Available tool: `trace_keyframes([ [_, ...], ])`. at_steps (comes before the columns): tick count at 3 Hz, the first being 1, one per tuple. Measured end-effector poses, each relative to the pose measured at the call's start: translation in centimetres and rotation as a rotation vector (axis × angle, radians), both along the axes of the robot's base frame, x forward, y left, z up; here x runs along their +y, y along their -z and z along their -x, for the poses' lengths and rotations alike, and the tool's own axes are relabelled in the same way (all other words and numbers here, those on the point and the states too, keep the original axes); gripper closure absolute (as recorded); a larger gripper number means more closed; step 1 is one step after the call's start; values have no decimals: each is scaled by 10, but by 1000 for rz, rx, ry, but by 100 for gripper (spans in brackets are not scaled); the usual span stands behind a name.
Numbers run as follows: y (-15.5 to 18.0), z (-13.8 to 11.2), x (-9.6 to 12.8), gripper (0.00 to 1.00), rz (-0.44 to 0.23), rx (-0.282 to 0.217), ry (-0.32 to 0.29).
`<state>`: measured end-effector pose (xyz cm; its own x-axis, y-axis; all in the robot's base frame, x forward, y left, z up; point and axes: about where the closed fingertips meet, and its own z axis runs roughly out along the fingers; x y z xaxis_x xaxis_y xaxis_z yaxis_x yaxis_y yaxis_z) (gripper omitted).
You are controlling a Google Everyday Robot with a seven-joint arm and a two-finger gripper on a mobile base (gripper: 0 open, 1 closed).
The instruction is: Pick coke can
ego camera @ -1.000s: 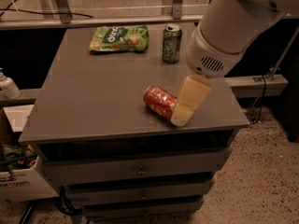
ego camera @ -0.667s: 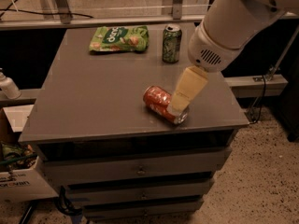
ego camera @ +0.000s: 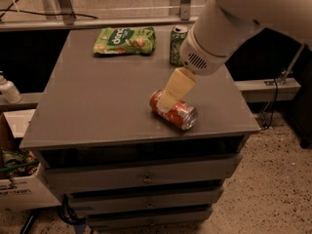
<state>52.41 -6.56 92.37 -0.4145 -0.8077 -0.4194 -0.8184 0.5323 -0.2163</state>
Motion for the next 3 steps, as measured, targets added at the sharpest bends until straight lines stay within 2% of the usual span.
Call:
trace_keyframes([
  [1,8,-7,11,0,18,-48,70],
  [3,8,-6,14,0,1,-65,53],
])
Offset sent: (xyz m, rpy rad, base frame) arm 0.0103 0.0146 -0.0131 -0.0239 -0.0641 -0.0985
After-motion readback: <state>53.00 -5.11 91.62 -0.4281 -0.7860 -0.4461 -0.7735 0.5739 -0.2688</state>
